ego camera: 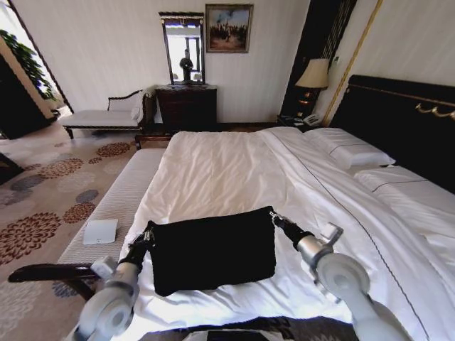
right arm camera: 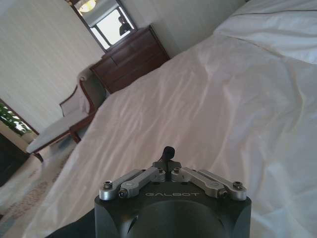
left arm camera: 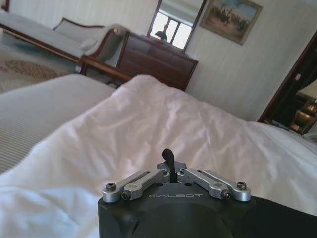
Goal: Fold the clothes on the bed.
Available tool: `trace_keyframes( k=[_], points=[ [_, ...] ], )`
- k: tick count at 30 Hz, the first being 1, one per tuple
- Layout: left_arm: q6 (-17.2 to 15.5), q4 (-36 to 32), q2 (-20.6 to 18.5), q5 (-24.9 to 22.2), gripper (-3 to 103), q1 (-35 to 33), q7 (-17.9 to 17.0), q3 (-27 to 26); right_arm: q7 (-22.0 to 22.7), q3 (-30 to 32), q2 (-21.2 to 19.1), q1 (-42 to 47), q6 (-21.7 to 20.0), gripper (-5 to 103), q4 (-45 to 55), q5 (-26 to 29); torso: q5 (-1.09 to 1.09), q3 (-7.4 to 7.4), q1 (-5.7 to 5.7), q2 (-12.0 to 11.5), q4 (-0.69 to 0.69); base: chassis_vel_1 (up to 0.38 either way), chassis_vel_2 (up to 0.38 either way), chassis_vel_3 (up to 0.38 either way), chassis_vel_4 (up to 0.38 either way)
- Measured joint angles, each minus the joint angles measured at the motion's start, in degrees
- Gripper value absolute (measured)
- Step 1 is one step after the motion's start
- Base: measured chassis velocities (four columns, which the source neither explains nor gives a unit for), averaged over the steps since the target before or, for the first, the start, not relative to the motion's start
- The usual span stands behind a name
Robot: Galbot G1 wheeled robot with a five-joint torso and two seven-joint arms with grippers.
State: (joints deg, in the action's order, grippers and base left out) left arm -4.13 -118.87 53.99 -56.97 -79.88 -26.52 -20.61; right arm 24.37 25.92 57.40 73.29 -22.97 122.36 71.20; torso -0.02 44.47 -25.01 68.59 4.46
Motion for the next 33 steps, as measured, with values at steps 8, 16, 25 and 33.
trace_keyframes(
  k=[8,16,25,33],
  points=[
    [2.6,21.3,3.7,0.8,1,19.5,4.5,11.8,-5.0,-11.4,2.6,-16.1,5.1,0,-21.6,-7.5,0.01,0.0,0.0,0.0,-0.05,0.0,0.0,0.0,0.0],
    [8.3,38.7,9.5,5.4,1,32.1,11.0,17.5,-10.1,-17.1,7.1,-24.3,11.2,0,-38.2,-13.2,0.03,-0.01,0.01,0.0,-0.02,0.0,0.0,0.0,0.0],
    [10.6,49.5,13.3,6.4,1,37.8,16.4,18.4,-13.8,-18.1,11.8,-29.0,18.7,0,-49.6,-20.2,0.03,-0.01,0.01,0.0,-0.07,0.0,0.0,0.0,0.0],
    [12.3,54.1,14.7,9.0,1,39.2,18.6,18.1,-14.3,-17.4,12.9,-28.4,22.7,0,-51.9,-25.7,0.02,-0.02,0.02,0.0,-0.05,0.0,0.0,0.0,0.0]
  ],
)
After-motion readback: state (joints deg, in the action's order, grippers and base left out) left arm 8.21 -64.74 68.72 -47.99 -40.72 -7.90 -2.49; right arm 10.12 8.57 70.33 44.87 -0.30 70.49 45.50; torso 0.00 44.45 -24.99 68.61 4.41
